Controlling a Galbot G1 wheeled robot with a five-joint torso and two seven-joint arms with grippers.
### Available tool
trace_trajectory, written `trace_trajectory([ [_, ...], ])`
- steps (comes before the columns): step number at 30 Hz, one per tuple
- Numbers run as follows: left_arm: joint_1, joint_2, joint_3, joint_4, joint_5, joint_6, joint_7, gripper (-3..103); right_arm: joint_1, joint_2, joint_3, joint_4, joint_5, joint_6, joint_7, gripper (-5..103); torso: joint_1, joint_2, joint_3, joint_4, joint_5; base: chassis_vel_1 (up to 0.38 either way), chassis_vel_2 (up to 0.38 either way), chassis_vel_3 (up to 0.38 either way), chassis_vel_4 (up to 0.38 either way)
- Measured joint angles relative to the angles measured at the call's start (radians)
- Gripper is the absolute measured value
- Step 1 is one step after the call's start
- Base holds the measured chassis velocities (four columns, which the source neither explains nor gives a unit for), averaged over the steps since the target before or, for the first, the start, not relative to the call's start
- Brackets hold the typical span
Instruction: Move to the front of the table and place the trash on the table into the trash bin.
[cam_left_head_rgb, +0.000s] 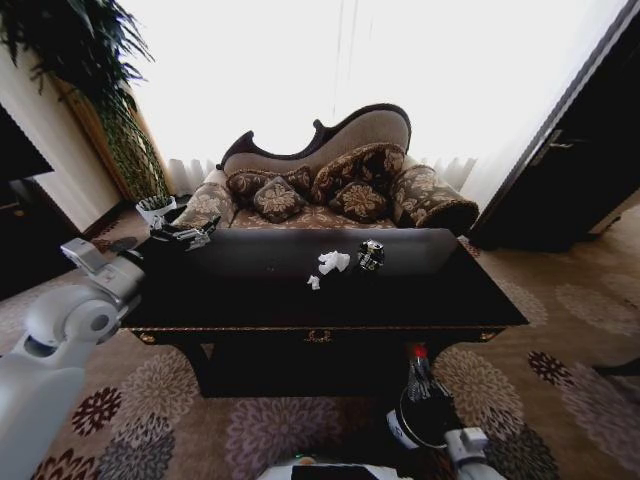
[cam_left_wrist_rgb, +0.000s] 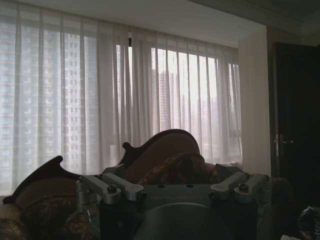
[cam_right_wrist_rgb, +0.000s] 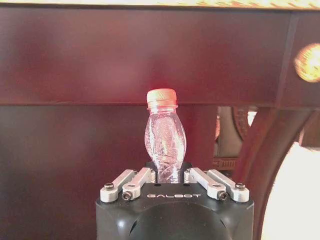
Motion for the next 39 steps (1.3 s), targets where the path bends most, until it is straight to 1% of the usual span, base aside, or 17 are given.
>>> trace_trajectory([
  [1,0.0,0.002,-0.001,0.0,-0.001,0.0,0.0,100,0.03,-0.006,-0.003,-0.047,0.052,0.04,-0.035,20,0.0,0.0,0.0,-0.0001,-0.0001,0.0,0.0,0.0,0.0],
  [2,0.0,0.003,-0.001,0.001,-0.001,0.0,0.0,100,0.04,-0.008,-0.003,-0.062,0.068,0.055,-0.049,20,0.0,0.0,0.0,-0.0002,0.0,0.0,0.0,0.0,0.0],
  [3,0.0,0.003,-0.001,0.001,-0.001,0.0,0.0,100,0.04,-0.008,-0.003,-0.062,0.068,0.055,-0.049,20,0.0,0.0,0.0,-0.0002,0.0,0.0,0.0,0.0,0.0],
  [5,0.0,0.004,-0.002,0.002,-0.003,0.0,0.0,100,0.087,-0.013,-0.003,-0.118,0.126,0.115,-0.114,20,0.0,0.0,0.0,0.0001,-0.0004,0.0,0.0,0.0,0.0],
  [6,0.0,0.004,-0.002,0.002,-0.004,0.0,0.0,100,0.098,-0.013,-0.001,-0.132,0.142,0.128,-0.134,20,0.0,0.0,0.0,0.0001,-0.0001,0.0,0.0,0.0,0.0],
  [7,0.0,0.004,-0.002,0.002,-0.004,0.0,0.0,100,0.098,-0.013,-0.001,-0.132,0.142,0.128,-0.134,20,0.0,0.0,0.0,0.0001,-0.0001,0.0,0.0,0.0,0.0],
  [9,0.0,0.004,-0.002,0.003,-0.004,0.001,0.0,100,0.119,-0.007,0.003,-0.157,0.175,0.15,-0.178,20,0.0,0.0,0.0,-0.0003,-0.0003,0.0,0.0,0.0,0.0],
  [11,0.001,0.003,-0.002,0.004,-0.004,0.001,0.0,100,0.135,0.007,0.015,-0.188,0.166,0.158,-0.197,20,0.0,0.0,0.0,-0.0003,-0.0001,0.0,0.0,0.0,0.0],
  [15,0.001,0.003,-0.002,0.005,-0.004,0.002,-0.001,100,0.148,0.014,0.032,-0.243,0.13,0.166,-0.202,20,0.0,0.0,0.0,0.0003,-0.0002,0.0,0.0,0.0,0.0],
  [19,0.002,0.001,-0.002,0.006,-0.003,0.002,0.0,100,0.151,0.019,0.051,-0.288,0.102,0.165,-0.203,20,0.0,0.0,0.0,0.0001,-0.0002,0.0,0.0,0.0,0.0],
  [21,0.001,0.0,-0.001,0.006,-0.003,0.002,-0.001,100,0.151,0.02,0.068,-0.33,0.061,0.158,-0.198,20,0.0,0.0,0.0,0.0,-0.0002,0.0,0.0,0.0,0.0],
  [22,0.001,0.0,-0.001,0.006,-0.003,0.002,-0.001,100,0.151,0.02,0.068,-0.33,0.061,0.158,-0.198,20,0.0,0.0,0.0,0.0,-0.0002,0.0,0.0,0.0,0.0],
  [25,0.001,-0.004,0.002,0.006,0.0,0.002,-0.001,100,0.155,0.017,0.079,-0.389,-0.006,0.139,-0.167,20,0.0,0.0,0.0,-0.0001,-0.0001,0.0,0.0,0.0,0.0],
  [32,0.006,-0.006,-0.002,0.003,0.001,0.002,0.0,100,0.207,-0.008,0.06,-0.489,-0.009,0.128,-0.147,20,0.0,0.0,0.0,-0.0001,-0.0001,0.0,0.0,0.0,0.0],
  [35,0.015,-0.001,-0.014,0.0,0.001,0.002,-0.001,100,0.245,-0.016,0.014,-0.542,0.015,0.097,-0.118,20,0.0,0.0,0.0,0.0002,-0.0002,0.0,0.0,0.0,0.0],
  [37,0.018,0.001,-0.017,-0.001,0.0,0.002,-0.001,100,0.254,-0.015,0.003,-0.557,0.019,0.087,-0.11,20,0.0,0.0,0.0,0.0001,0.0,0.0,0.0,0.0,0.0],
  [39,0.025,0.007,-0.028,-0.005,-0.006,0.002,0.0,100,0.282,-0.011,-0.023,-0.612,0.021,0.067,-0.095,20,0.0,0.0,0.0,0.0,-0.0002,0.0,0.0,0.0,0.0],
])
